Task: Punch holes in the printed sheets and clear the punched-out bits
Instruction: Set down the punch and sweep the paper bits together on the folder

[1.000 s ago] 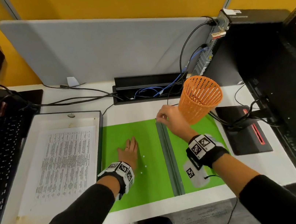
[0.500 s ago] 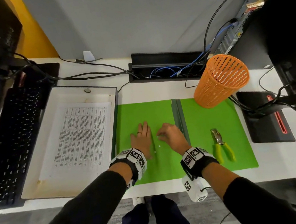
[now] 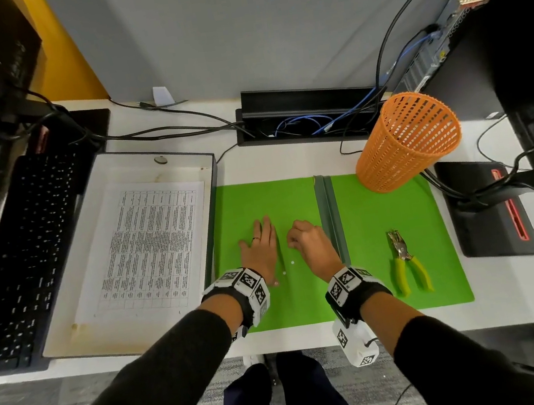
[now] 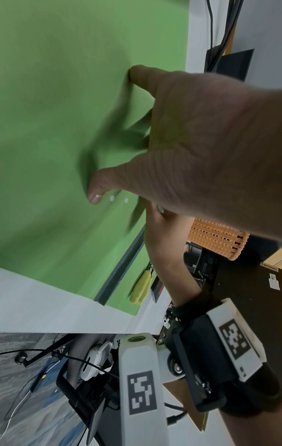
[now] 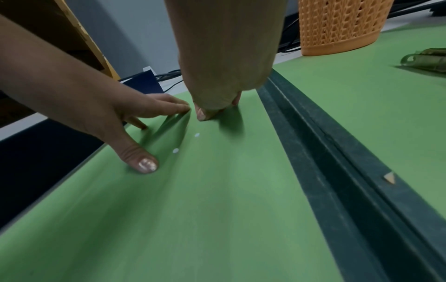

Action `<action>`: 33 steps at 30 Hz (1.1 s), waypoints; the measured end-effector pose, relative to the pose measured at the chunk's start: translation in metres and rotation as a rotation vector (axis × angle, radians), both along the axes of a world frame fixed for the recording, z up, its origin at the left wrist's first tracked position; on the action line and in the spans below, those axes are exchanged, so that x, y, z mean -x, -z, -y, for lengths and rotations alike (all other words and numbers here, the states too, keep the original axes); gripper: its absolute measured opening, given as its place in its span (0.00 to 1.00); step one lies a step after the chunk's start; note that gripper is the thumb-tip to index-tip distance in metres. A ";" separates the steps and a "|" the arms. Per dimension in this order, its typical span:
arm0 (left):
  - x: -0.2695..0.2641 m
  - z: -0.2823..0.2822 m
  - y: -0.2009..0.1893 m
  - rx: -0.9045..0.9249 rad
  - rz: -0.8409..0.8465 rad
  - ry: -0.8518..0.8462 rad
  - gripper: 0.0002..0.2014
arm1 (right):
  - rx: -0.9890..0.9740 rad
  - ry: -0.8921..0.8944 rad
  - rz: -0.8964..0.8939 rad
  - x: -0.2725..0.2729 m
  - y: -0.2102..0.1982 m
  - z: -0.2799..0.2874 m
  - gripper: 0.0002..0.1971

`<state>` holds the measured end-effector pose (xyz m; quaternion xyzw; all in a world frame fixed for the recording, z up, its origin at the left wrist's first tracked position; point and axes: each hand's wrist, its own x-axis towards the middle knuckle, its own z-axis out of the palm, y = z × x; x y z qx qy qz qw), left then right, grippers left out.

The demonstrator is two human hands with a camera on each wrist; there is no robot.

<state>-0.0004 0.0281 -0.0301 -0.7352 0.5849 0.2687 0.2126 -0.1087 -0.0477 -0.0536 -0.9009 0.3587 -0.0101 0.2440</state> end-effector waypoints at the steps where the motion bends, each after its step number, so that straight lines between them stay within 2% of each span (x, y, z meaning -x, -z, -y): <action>1: 0.000 0.000 0.000 -0.005 0.000 -0.001 0.62 | 0.024 -0.010 -0.018 0.001 0.001 -0.001 0.05; 4: 0.001 0.002 0.001 -0.017 0.003 -0.003 0.62 | 0.053 -0.022 -0.049 0.003 0.005 -0.005 0.10; 9: 0.001 0.004 0.001 -0.021 0.013 0.000 0.63 | -0.033 -0.003 -0.006 0.001 0.004 0.003 0.01; 14: 0.002 0.005 0.000 -0.020 0.022 0.002 0.63 | -0.084 -0.008 0.021 0.000 0.003 0.008 0.04; 27: 0.001 0.004 0.001 -0.010 0.040 0.018 0.63 | 0.010 -0.016 -0.007 0.005 0.012 0.002 0.04; 33: -0.001 0.005 0.003 -0.019 0.038 0.030 0.63 | -0.186 0.116 0.196 0.012 0.010 0.008 0.02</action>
